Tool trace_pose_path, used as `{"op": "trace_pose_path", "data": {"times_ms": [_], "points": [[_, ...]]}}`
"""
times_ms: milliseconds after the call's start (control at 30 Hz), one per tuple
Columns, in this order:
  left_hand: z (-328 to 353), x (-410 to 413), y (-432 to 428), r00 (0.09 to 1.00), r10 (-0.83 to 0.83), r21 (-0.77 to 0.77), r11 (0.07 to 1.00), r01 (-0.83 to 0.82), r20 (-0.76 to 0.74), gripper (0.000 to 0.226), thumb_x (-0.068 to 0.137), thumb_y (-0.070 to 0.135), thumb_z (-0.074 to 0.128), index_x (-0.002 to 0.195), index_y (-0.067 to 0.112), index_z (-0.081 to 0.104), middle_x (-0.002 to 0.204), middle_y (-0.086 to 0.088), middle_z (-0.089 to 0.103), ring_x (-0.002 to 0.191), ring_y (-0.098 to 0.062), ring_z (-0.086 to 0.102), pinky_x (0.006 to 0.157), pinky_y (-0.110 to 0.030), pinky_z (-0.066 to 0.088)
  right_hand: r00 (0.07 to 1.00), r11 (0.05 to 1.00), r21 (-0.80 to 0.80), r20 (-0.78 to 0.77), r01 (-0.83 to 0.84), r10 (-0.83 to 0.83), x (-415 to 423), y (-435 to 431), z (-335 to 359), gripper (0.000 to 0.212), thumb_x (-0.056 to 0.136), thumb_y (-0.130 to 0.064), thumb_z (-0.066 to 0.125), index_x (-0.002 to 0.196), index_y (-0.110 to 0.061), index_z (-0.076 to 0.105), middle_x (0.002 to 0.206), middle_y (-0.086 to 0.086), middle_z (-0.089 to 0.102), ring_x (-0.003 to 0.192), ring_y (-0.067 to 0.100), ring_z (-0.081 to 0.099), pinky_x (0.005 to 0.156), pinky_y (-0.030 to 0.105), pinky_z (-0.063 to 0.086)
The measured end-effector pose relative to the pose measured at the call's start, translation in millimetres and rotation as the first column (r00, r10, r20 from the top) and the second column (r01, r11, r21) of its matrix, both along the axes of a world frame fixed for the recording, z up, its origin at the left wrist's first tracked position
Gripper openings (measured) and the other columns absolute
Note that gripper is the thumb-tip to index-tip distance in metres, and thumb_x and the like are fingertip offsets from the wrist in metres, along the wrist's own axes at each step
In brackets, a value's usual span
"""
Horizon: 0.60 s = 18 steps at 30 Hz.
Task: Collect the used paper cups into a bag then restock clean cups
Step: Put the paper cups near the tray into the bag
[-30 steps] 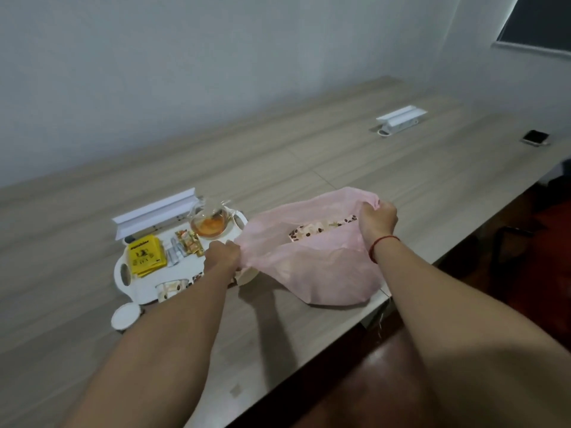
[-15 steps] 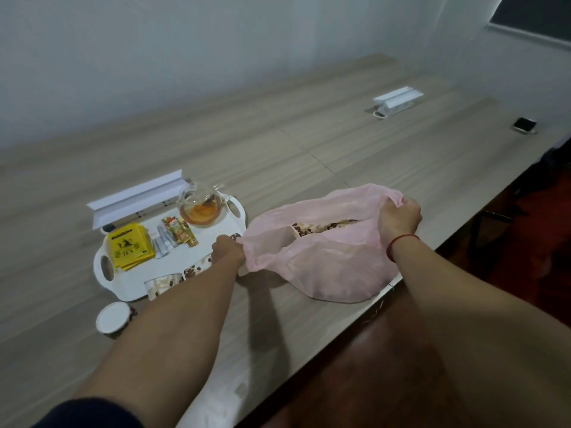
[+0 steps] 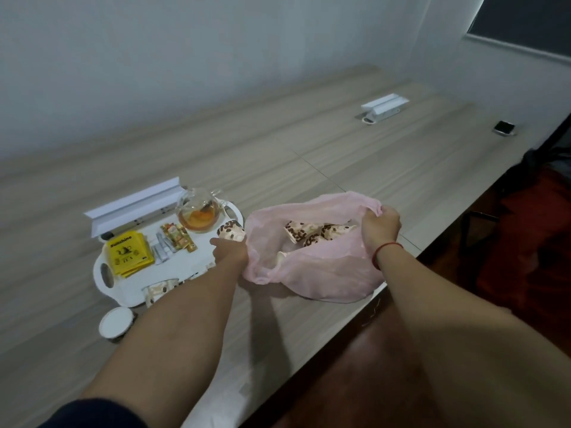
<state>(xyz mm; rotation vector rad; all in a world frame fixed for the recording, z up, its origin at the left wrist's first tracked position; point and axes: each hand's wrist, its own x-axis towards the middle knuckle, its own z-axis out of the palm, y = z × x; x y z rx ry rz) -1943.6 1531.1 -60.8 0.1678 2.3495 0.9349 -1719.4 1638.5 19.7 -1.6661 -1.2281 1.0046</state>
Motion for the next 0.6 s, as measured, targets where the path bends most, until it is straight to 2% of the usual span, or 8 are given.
{"op": "trace_pose_path", "data": {"times_ms": [33,100,233,333,400,467,533,600], "points": [[11.4,1.9,-1.5,0.999,0.051,0.065,0.997,-0.051,0.002,0.078,0.094,0.037,0.054,0.152,0.006,0.012,0.15,-0.021,0.034,0.136,-0.039,0.039,0.107,-0.042,0.036,1.0,1.0,-0.007,-0.008,-0.011,0.011,-1.9,-2.6,1.3,0.013,0.09,-0.006,0.047,0.089,-0.005,0.06,0.089,0.009,0.054,0.076,0.022,0.05,0.064,0.025,0.041],[30.4,1.4,-5.6,0.997,0.034,0.156,0.987,-0.023,-0.068,0.086,0.087,0.052,0.057,0.151,0.012,0.016,0.147,-0.019,0.039,0.132,-0.039,0.043,0.105,-0.045,0.039,0.999,0.999,-0.032,-0.022,-0.032,0.031,-6.6,-8.6,4.8,0.023,0.088,-0.01,0.05,0.103,-0.001,0.064,0.093,0.008,0.056,0.083,0.023,0.055,0.073,0.027,0.043],[52.6,10.5,-17.0,0.962,-0.084,0.308,0.937,0.165,-0.262,0.071,0.081,0.047,0.061,0.137,0.013,0.036,0.134,-0.011,0.05,0.122,-0.034,0.051,0.098,-0.046,0.045,0.992,0.989,-0.092,-0.073,-0.113,0.106,-21.4,-22.0,11.3,0.014,0.087,-0.011,0.053,0.099,-0.009,0.061,0.093,0.006,0.053,0.085,0.022,0.051,0.08,0.03,0.044],[65.0,25.1,-26.9,0.911,-0.179,0.415,0.846,0.336,-0.372,0.056,0.074,0.046,0.064,0.121,0.021,0.044,0.111,-0.004,0.057,0.099,-0.024,0.059,0.081,-0.042,0.052,0.986,0.982,-0.109,-0.09,-0.153,0.144,-32.9,-30.0,20.0,0.014,0.085,-0.011,0.049,0.094,-0.008,0.06,0.096,0.011,0.058,0.086,0.028,0.053,0.079,0.029,0.043],[72.6,38.1,-33.7,0.849,-0.254,0.393,0.8,0.454,-0.464,0.049,0.075,0.039,0.066,0.117,0.021,0.048,0.103,0.0,0.058,0.091,-0.019,0.057,0.074,-0.032,0.047,0.985,0.98,-0.13,-0.103,-0.153,0.141,-37.6,-32.6,27.2,0.031,0.087,-0.011,0.048,0.113,-0.003,0.062,0.115,0.016,0.063,0.099,0.03,0.059,0.085,0.03,0.045],[74.0,47.9,-34.7,0.785,-0.323,0.346,0.763,0.547,-0.528,0.046,0.074,0.039,0.066,0.114,0.023,0.051,0.101,0.002,0.06,0.089,-0.017,0.057,0.073,-0.031,0.047,0.983,0.976,-0.149,-0.114,-0.159,0.143,-39.8,-33.7,32.0,0.038,0.088,-0.012,0.047,0.122,-0.002,0.059,0.124,0.017,0.061,0.107,0.03,0.06,0.089,0.029,0.045],[72.2,56.4,-34.1,0.743,-0.412,0.297,0.73,0.616,-0.528,0.044,0.075,0.039,0.067,0.114,0.022,0.054,0.103,0.003,0.061,0.091,-0.016,0.058,0.076,-0.029,0.048,0.976,0.968,-0.161,-0.128,-0.195,0.175,-40.8,-36.5,36.9,0.042,0.084,-0.012,0.047,0.123,-0.003,0.059,0.113,0.013,0.061,0.101,0.028,0.059,0.086,0.029,0.045],[68.5,62.5,-31.0,0.733,-0.498,0.26,0.714,0.65,-0.464,0.041,0.078,0.037,0.07,0.114,0.02,0.058,0.104,0.004,0.063,0.092,-0.014,0.057,0.077,-0.024,0.042,0.962,0.955,-0.158,-0.143,-0.253,0.231,-40.7,-39.2,39.5,0.041,0.072,-0.015,0.045,0.108,-0.007,0.061,0.097,0.007,0.053,0.084,0.022,0.048,0.069,0.025,0.043]]}}
